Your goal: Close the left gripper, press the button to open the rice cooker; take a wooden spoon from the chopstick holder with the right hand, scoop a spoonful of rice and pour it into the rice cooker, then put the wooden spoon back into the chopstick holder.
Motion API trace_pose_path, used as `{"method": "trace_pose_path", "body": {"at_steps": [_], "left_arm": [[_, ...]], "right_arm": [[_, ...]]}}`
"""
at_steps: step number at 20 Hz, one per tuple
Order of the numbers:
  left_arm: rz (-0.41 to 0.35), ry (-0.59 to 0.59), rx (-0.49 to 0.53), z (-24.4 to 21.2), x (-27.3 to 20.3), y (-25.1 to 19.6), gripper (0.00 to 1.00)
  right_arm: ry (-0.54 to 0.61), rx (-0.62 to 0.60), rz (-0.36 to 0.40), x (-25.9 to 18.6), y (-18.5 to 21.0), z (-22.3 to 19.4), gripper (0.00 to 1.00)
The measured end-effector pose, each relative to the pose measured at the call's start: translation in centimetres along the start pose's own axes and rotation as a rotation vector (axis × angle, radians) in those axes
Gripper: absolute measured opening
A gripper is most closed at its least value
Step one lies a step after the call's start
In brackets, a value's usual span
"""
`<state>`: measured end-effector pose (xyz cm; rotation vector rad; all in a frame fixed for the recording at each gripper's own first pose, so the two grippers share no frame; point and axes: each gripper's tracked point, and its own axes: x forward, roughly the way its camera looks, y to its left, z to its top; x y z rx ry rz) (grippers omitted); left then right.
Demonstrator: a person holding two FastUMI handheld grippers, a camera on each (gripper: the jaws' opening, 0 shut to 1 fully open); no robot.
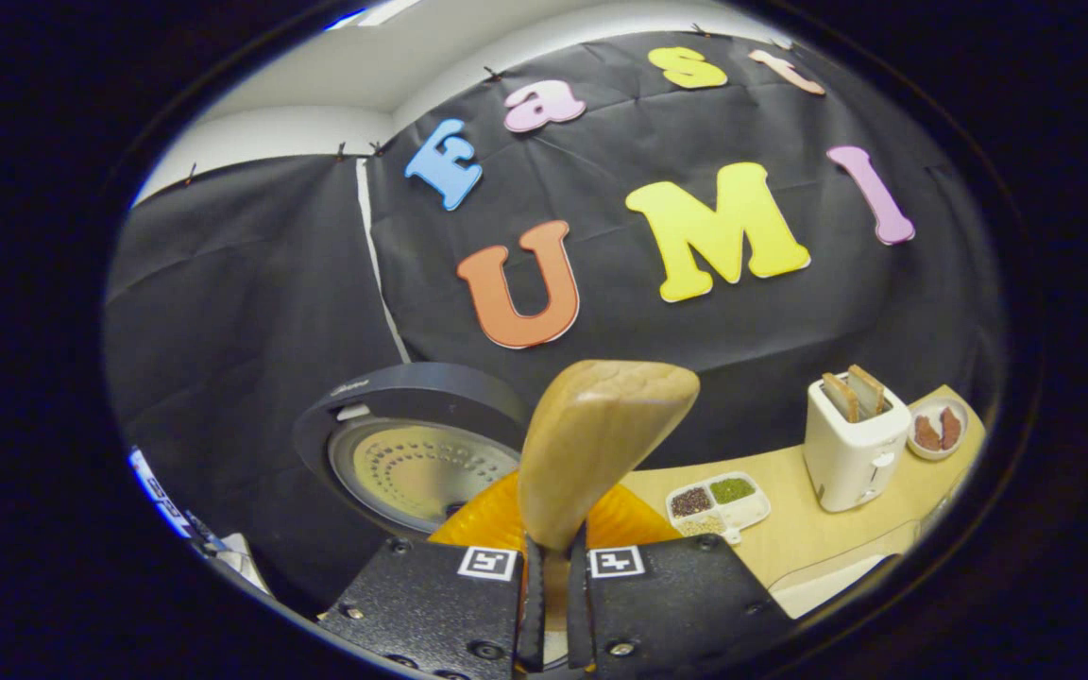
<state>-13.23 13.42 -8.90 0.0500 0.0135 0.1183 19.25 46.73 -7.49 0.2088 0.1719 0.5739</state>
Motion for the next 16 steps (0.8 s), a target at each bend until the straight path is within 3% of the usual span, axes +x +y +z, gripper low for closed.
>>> {"method": "trace_pose_path", "body": {"at_steps": [4,13,16], "left_arm": [[-0.041,-0.001,-0.023,-0.1,-0.3,-1.0,0.95],[-0.003,0.010,-0.026,-0.8,0.0,0.6,0.94],[0.002,0.014,-0.037,-1.1,0.0,0.9,0.94]], "right_arm": [[-0.015,-0.158,-0.021,0.5,1.2,-1.1,0.15],[-0.046,-0.574,0.055,-0.3,8.0,-4.7,0.15],[-0.094,-0.756,0.038,-1.2,9.3,-5.0,0.15]]}}
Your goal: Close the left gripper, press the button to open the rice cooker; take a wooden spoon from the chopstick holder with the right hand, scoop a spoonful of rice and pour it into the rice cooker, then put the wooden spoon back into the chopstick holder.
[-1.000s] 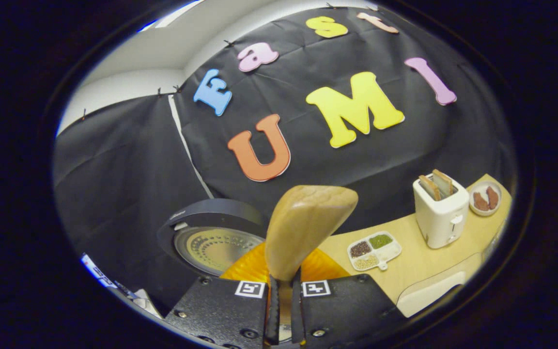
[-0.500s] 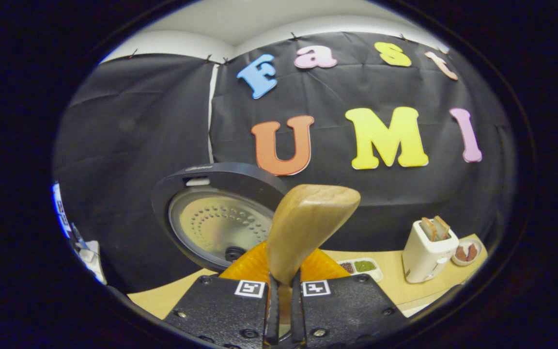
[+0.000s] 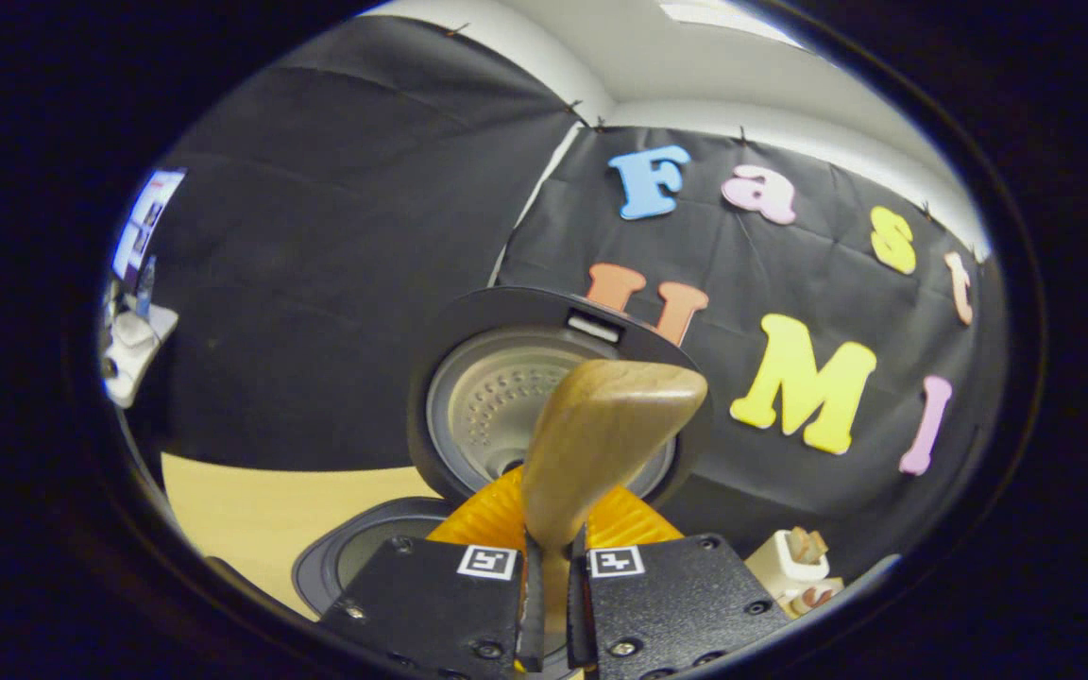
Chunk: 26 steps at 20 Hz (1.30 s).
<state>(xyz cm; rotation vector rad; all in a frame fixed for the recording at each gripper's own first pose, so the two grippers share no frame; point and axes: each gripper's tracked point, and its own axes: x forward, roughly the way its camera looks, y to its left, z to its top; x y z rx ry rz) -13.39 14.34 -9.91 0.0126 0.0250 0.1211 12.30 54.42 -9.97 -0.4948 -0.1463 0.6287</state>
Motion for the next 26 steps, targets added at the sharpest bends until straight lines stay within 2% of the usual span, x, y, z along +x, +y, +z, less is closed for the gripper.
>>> {"method": "trace_pose_path", "body": {"at_steps": [4,10,18,23,26], "left_arm": [[-0.003,0.003,-0.018,-0.2,0.1,0.0,0.94],[-0.007,0.014,-0.025,-0.3,0.3,-0.4,0.95],[-0.022,-0.012,-0.011,1.0,1.2,-2.3,0.95],[-0.041,-0.014,-0.016,1.7,3.0,-5.3,0.95],[-0.080,-0.013,-0.032,1.7,3.6,-7.2,0.95]], "right_arm": [[0.015,-0.022,-0.010,-0.3,0.8,-0.7,0.14],[0.030,0.050,-0.050,-2.3,-2.7,-0.5,0.14],[0.076,0.148,-0.151,-6.7,-12.5,-3.3,0.14],[0.112,0.212,-0.238,-10.7,-20.9,-6.6,0.15],[0.117,0.278,-0.293,-13.8,-26.3,-8.2,0.14]]}}
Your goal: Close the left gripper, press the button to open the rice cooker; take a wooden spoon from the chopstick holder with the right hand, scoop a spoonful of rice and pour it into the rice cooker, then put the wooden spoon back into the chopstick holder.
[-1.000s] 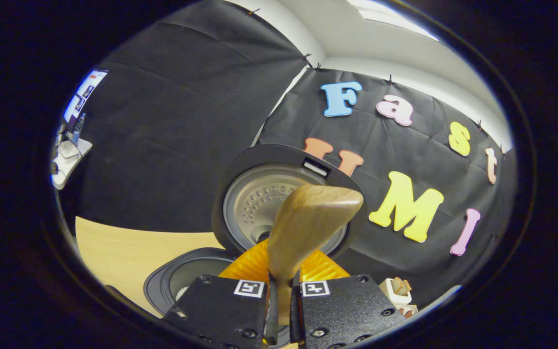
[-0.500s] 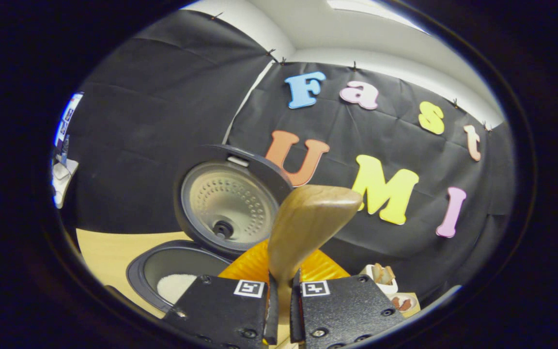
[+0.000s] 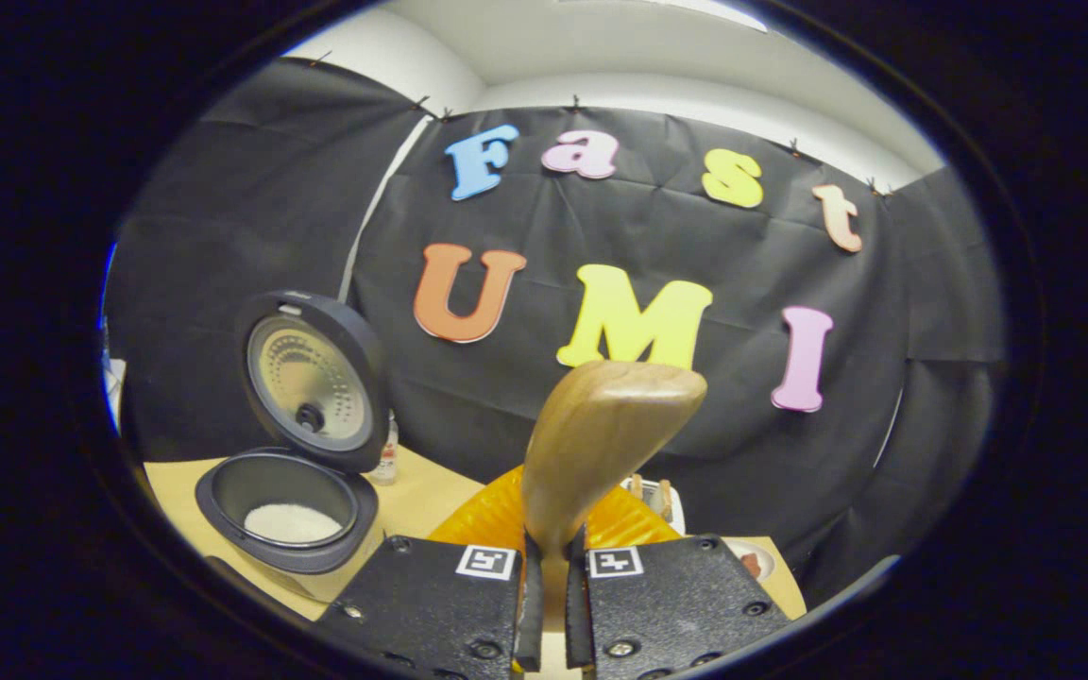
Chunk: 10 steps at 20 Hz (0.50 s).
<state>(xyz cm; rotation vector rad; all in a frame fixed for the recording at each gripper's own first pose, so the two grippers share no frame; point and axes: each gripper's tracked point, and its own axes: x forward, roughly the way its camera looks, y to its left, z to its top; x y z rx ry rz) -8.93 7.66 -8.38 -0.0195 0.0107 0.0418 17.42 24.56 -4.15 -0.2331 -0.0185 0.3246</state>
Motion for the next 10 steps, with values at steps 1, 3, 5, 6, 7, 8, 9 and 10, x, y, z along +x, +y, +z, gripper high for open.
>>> {"method": "trace_pose_path", "body": {"at_steps": [1,3,5,6,7,8,9,10], "left_arm": [[-0.013,0.002,0.000,0.1,0.3,-0.5,0.95],[-0.022,-0.004,0.016,0.5,1.0,-1.5,0.95],[-0.025,-0.017,0.037,0.8,1.7,-2.1,0.94],[-0.025,-0.021,0.042,0.9,1.9,-2.5,0.95],[-0.029,-0.025,0.047,1.0,2.3,-3.0,0.95],[-0.035,-0.027,0.049,1.0,2.6,-3.4,0.95],[-0.038,-0.030,0.050,1.2,2.8,-3.9,0.95],[-0.039,-0.037,0.050,1.4,3.1,-4.3,0.95]], "right_arm": [[-0.005,0.019,-0.026,-0.6,-2.5,0.1,0.15],[-0.010,0.047,-0.071,-1.7,-6.6,0.3,0.15],[-0.014,0.069,-0.107,-2.7,-10.1,0.4,0.15],[-0.016,0.079,-0.123,-3.0,-12.0,0.4,0.15],[-0.017,0.090,-0.138,-3.4,-13.6,0.3,0.15],[-0.014,0.105,-0.148,-3.6,-14.7,0.1,0.16],[-0.011,0.116,-0.152,-3.8,-15.6,-0.2,0.16],[-0.008,0.129,-0.157,-4.0,-16.5,-0.6,0.16]]}}
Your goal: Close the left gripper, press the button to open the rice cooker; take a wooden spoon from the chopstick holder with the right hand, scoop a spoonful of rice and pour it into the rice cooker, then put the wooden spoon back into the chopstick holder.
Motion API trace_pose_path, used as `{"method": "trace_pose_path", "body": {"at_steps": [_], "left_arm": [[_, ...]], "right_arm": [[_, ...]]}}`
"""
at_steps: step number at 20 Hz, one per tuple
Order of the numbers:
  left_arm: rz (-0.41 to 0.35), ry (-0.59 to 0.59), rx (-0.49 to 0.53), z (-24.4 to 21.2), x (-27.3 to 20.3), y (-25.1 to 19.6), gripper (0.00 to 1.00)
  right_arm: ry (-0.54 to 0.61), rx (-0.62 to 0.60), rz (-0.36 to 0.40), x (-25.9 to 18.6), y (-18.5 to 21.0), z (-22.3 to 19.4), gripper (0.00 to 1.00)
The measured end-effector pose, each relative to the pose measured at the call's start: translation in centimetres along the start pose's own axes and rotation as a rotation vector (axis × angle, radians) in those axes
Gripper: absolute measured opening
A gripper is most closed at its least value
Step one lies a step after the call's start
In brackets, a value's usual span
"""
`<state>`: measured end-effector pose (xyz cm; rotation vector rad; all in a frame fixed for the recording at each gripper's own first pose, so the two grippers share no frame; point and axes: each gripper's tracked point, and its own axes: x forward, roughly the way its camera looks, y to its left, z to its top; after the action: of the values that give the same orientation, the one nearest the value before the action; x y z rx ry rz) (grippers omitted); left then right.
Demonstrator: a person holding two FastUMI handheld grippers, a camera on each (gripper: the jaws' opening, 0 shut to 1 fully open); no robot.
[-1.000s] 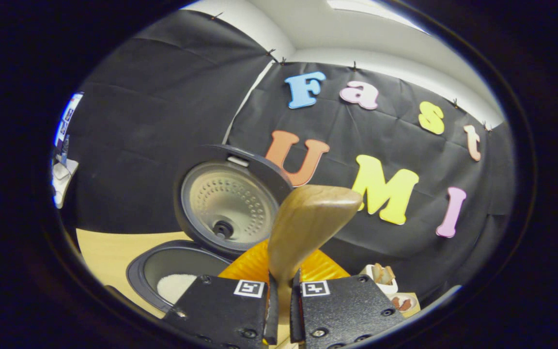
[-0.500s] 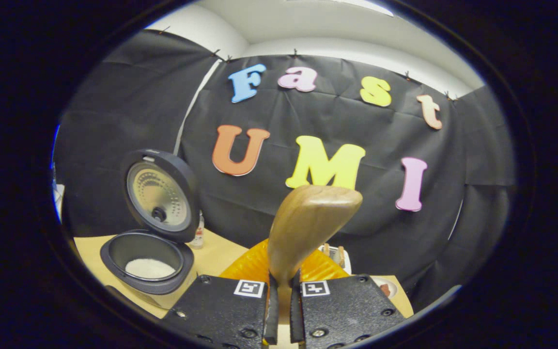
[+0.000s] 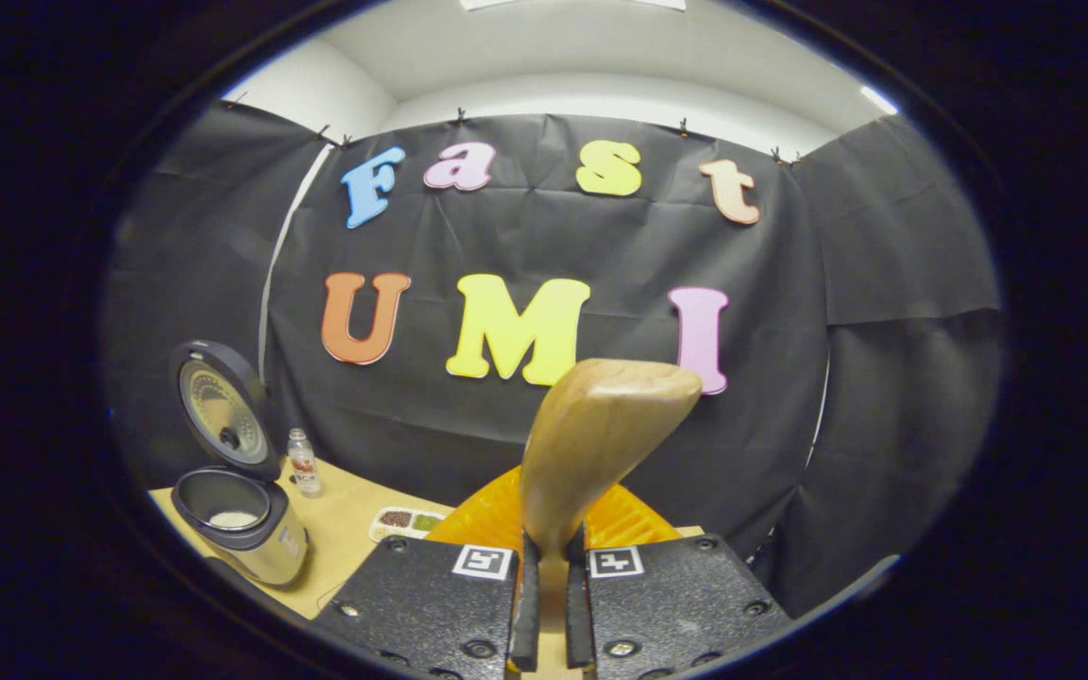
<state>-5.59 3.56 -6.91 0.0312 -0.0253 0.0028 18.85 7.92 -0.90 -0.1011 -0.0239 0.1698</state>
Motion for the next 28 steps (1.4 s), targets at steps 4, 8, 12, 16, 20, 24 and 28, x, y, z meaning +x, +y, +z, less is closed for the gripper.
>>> {"method": "trace_pose_path", "body": {"at_steps": [4,8,12,16,20,24,28], "left_arm": [[-0.004,-0.016,0.002,0.6,1.4,-1.3,0.94],[0.007,-0.013,0.004,0.1,2.8,-2.2,0.95],[0.017,-0.012,0.032,-0.2,4.1,-2.8,0.95],[0.023,-0.007,0.030,0.0,4.9,-3.1,0.94],[0.017,0.012,0.003,-0.5,5.5,-3.4,0.94],[0.011,0.030,-0.014,-1.0,5.7,-3.8,0.94],[0.020,0.018,-0.018,-0.5,6.0,-3.4,0.94]], "right_arm": [[0.048,0.048,-0.002,1.1,-2.3,-3.2,0.16],[0.108,0.112,-0.024,2.6,-5.2,-7.8,0.16],[0.164,0.163,-0.040,4.3,-7.1,-11.9,0.13],[0.196,0.190,-0.054,5.2,-8.4,-14.9,0.18],[0.245,0.256,-0.036,5.5,-8.8,-18.1,0.20],[0.272,0.337,-0.010,5.6,-9.4,-19.2,0.42],[0.188,0.246,-0.132,4.5,-12.2,-16.6,0.98]]}}
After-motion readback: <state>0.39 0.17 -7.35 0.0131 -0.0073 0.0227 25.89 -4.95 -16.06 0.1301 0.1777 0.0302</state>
